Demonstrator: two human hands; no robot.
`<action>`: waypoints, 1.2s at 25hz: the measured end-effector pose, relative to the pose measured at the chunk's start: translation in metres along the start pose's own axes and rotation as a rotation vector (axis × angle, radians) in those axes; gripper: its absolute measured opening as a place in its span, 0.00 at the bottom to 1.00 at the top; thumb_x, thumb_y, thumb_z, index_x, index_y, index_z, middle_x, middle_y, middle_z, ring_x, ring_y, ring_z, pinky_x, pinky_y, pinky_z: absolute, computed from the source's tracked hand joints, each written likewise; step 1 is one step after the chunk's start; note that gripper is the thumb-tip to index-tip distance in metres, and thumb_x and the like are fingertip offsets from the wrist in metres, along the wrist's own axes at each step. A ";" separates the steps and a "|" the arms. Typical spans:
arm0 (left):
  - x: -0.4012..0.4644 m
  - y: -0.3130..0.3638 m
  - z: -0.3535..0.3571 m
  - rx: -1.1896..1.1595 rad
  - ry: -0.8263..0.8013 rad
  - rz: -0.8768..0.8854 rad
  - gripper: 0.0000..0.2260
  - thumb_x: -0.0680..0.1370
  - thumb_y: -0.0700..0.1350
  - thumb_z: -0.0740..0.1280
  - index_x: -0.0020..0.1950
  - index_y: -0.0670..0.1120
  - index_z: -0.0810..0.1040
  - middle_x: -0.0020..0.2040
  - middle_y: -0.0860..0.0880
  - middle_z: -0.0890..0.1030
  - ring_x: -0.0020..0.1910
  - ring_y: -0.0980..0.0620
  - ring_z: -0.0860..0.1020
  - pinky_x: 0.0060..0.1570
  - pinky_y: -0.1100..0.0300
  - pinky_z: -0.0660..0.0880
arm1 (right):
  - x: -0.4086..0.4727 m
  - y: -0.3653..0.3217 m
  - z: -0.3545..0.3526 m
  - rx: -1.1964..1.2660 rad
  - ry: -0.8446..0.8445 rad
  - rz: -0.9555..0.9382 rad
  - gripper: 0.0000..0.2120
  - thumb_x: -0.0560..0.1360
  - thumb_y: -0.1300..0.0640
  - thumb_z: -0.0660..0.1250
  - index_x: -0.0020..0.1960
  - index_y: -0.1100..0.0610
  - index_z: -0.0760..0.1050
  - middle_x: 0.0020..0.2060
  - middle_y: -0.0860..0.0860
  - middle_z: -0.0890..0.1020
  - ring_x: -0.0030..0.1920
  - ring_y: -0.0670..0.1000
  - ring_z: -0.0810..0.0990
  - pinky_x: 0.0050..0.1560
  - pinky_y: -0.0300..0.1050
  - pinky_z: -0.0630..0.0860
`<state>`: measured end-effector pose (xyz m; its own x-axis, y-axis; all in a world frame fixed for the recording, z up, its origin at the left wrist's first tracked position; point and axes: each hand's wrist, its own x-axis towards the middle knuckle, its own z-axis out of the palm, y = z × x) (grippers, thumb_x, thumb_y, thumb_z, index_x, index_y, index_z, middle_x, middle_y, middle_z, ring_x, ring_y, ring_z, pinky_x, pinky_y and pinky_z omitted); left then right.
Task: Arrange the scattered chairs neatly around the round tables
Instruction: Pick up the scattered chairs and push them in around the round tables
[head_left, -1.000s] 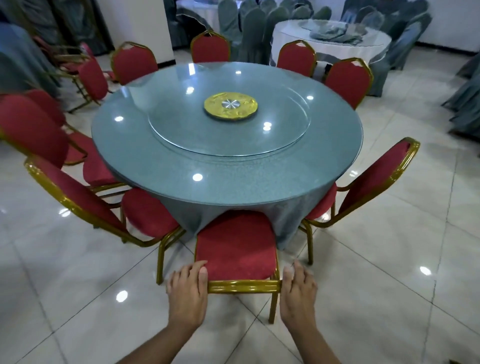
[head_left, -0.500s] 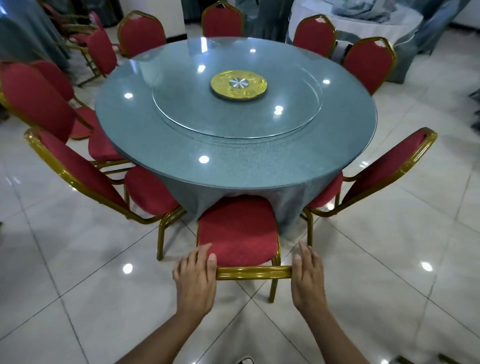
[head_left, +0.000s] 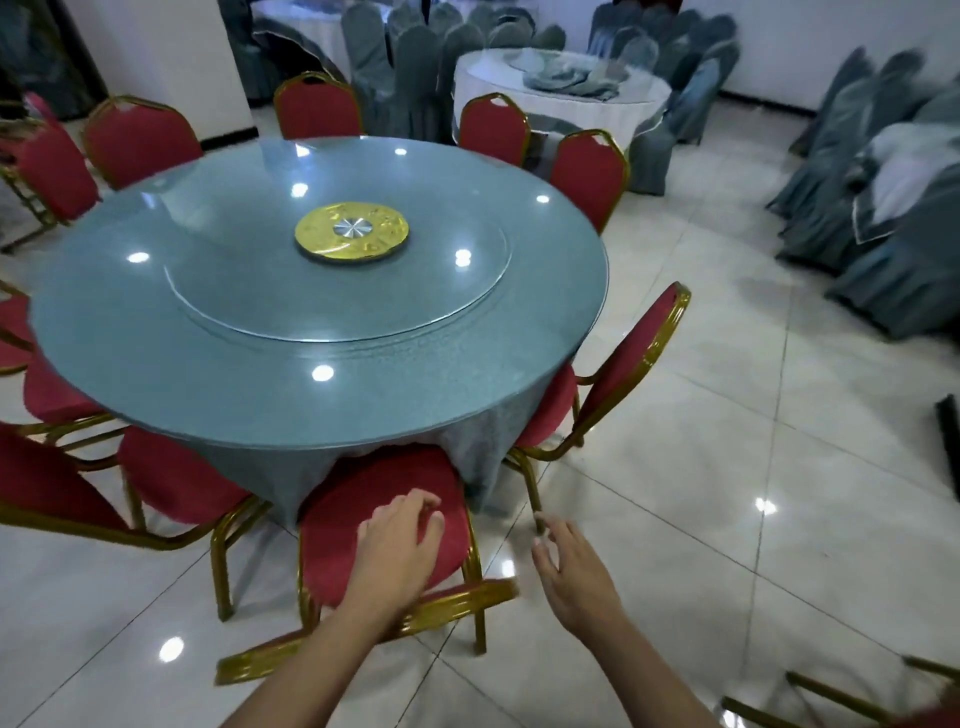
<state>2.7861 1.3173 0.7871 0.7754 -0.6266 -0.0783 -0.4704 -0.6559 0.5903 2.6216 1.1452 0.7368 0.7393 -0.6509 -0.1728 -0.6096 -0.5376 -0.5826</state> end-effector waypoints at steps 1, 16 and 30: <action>0.015 0.021 0.005 -0.008 -0.013 0.038 0.10 0.82 0.54 0.58 0.61 0.59 0.74 0.56 0.59 0.78 0.57 0.54 0.74 0.59 0.52 0.67 | 0.012 0.009 -0.017 -0.010 0.036 0.006 0.18 0.83 0.46 0.56 0.72 0.43 0.66 0.66 0.41 0.71 0.65 0.42 0.72 0.62 0.38 0.71; 0.250 0.342 0.171 -0.085 -0.094 0.178 0.09 0.82 0.51 0.62 0.61 0.58 0.76 0.55 0.60 0.77 0.53 0.60 0.74 0.55 0.62 0.70 | 0.285 0.217 -0.293 0.055 0.233 -0.037 0.19 0.82 0.50 0.62 0.71 0.38 0.65 0.69 0.41 0.72 0.63 0.41 0.74 0.58 0.37 0.71; 0.560 0.507 0.277 -0.153 0.000 0.064 0.11 0.82 0.49 0.62 0.63 0.56 0.76 0.59 0.56 0.77 0.58 0.55 0.74 0.64 0.50 0.73 | 0.604 0.308 -0.461 0.090 0.120 -0.138 0.18 0.82 0.53 0.60 0.70 0.42 0.69 0.65 0.40 0.73 0.61 0.41 0.75 0.54 0.40 0.70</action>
<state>2.8652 0.5169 0.8198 0.7458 -0.6652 -0.0368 -0.4494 -0.5431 0.7093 2.7486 0.3393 0.8187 0.7714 -0.6363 0.0068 -0.4724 -0.5798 -0.6638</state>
